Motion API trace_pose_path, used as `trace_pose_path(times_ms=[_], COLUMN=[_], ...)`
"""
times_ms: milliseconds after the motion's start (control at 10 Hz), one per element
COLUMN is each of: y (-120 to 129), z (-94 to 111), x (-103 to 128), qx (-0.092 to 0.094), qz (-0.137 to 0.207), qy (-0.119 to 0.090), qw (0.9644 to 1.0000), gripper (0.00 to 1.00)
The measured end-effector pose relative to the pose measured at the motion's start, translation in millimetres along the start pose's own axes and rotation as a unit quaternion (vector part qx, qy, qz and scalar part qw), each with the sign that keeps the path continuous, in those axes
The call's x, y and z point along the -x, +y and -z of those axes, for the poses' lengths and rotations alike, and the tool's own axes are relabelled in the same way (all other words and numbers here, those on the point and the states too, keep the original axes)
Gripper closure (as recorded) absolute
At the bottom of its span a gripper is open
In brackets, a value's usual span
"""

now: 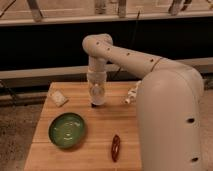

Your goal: Place the ceramic cup over the eraser

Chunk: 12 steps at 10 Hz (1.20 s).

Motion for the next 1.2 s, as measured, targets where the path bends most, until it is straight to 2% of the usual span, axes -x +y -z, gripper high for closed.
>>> trace_pose_path(times_ms=[600,700,800,1000,1200], y=[-4,-5,-7,-10,-14], z=[-24,-27,-33,-40,-49], x=[-14,-15,-17,-19,-23], qx=[-0.01,-0.011,-0.013,-0.016,-0.019], qz=[-0.011,-0.01,-0.009,-0.007,-0.005], qy=[0.002,0.0,-0.001,-0.003,-0.007], qw=[0.9999,0.9999,0.9999,0.9998,0.9998], gripper=[1.0,0.97,0.85,0.69,0.46])
